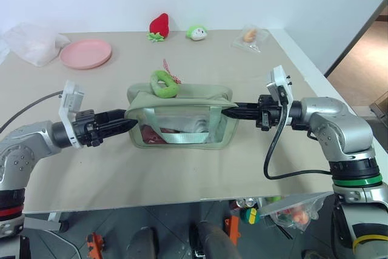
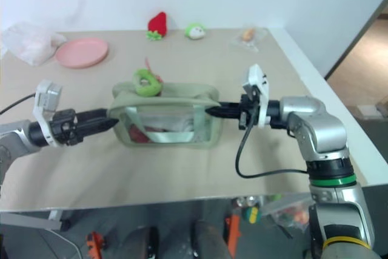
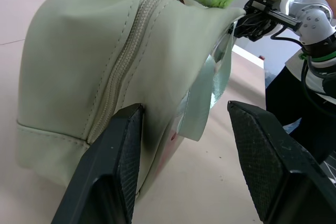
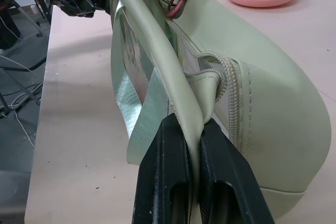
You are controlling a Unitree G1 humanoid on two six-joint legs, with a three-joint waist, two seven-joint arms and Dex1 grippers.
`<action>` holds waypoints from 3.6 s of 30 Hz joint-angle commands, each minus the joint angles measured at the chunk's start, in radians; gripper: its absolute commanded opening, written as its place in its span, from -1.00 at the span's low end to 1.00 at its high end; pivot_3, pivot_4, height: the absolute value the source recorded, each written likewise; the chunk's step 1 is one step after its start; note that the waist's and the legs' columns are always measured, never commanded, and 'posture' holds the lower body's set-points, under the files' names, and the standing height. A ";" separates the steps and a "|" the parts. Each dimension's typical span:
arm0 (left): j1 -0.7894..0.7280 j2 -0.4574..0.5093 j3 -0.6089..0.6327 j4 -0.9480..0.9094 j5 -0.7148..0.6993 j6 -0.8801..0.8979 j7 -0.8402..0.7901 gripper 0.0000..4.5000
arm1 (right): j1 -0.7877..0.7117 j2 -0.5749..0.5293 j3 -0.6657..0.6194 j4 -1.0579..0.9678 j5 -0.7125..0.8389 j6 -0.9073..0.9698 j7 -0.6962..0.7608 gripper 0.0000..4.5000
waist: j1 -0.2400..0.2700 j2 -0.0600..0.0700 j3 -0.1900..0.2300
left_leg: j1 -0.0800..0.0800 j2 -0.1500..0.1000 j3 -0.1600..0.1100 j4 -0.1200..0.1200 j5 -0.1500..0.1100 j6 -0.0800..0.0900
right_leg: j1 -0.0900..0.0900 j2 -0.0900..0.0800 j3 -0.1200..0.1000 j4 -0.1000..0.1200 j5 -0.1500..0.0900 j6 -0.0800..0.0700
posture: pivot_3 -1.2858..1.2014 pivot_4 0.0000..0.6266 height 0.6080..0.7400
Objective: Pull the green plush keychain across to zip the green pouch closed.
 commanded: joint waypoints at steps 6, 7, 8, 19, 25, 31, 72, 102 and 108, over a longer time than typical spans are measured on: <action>-0.059 -0.026 0.020 0.000 -0.015 -0.019 -0.009 -0.92 | 0.004 -0.023 -0.043 -0.062 0.028 0.010 -0.010 -1.00 | -0.001 0.000 0.000 | -0.001 0.000 0.000 0.000 0.000 0.000 | 0.000 0.000 0.000 0.000 0.000 0.000 | 0.03 -0.52 1.00; -0.060 -0.030 0.018 0.000 -0.010 -0.021 -0.004 -0.97 | 0.003 -0.023 -0.043 -0.060 0.027 0.011 -0.011 -1.00 | -0.001 0.000 0.000 | 0.000 0.000 0.000 0.000 0.000 0.000 | 0.000 0.000 0.000 0.000 0.000 0.000 | 0.03 -0.52 1.00; -0.059 -0.034 0.014 -0.002 0.004 -0.029 0.007 -0.97 | 0.003 -0.022 -0.043 -0.059 0.026 0.011 -0.012 -1.00 | -0.001 0.000 0.000 | -0.001 0.000 0.000 0.000 0.000 0.000 | 0.000 0.000 0.000 0.000 0.000 0.000 | 0.03 -0.52 1.00; -0.056 -0.047 0.003 -0.021 0.030 -0.052 0.003 -1.00 | -0.052 -0.034 -0.147 -0.027 0.104 0.056 -0.049 0.06 | 0.001 0.000 0.000 | -0.001 -0.001 0.000 0.001 0.000 0.000 | 0.000 -0.002 0.000 0.000 0.000 0.000 | 0.03 -0.52 1.00; -0.055 -0.049 -0.006 -0.023 0.035 -0.063 -0.006 -1.00 | -0.199 -0.021 -0.218 0.038 0.185 0.091 -0.063 0.95 | 0.000 0.000 0.000 | 0.000 -0.002 0.000 0.001 0.000 0.000 | 0.001 -0.002 0.000 0.000 0.000 0.001 | 0.03 -0.52 1.00; -0.074 -0.060 -0.026 -0.011 0.045 -0.075 -0.017 -1.00 | -0.357 0.079 -0.026 0.184 0.046 0.012 -0.006 0.95 | -0.001 0.000 0.000 | 0.000 0.000 0.000 0.001 0.000 0.000 | 0.001 0.001 0.000 0.000 0.001 0.000 | 0.03 -0.52 1.00; -0.026 -0.105 -0.025 -0.092 0.025 -0.081 0.038 -1.00 | -0.662 0.360 0.134 0.773 -0.288 -0.321 0.234 -0.97 | 0.004 0.000 0.000 | -0.005 -0.002 -0.001 0.002 -0.001 0.002 | -0.001 -0.006 -0.003 0.000 -0.001 0.002 | 0.03 -0.52 1.00; -0.015 -0.072 -0.031 -0.082 0.004 -0.047 0.014 -1.00 | 0.072 -0.043 0.133 0.285 -0.409 -0.259 -0.056 -0.97 | 0.001 -0.004 -0.003 | 0.001 -0.005 -0.001 0.002 -0.003 0.004 | 0.003 -0.006 0.000 0.000 -0.003 0.005 | 0.03 -0.52 1.00; -0.062 -0.070 -0.008 -0.043 -0.032 0.018 0.070 -1.00 | 0.025 -0.006 0.076 0.344 -0.383 -0.240 -0.095 -0.83 | -0.002 -0.001 -0.003 | 0.003 -0.002 -0.001 0.003 -0.001 0.001 | 0.004 -0.004 0.000 0.002 0.000 0.004 | 0.03 -0.52 1.00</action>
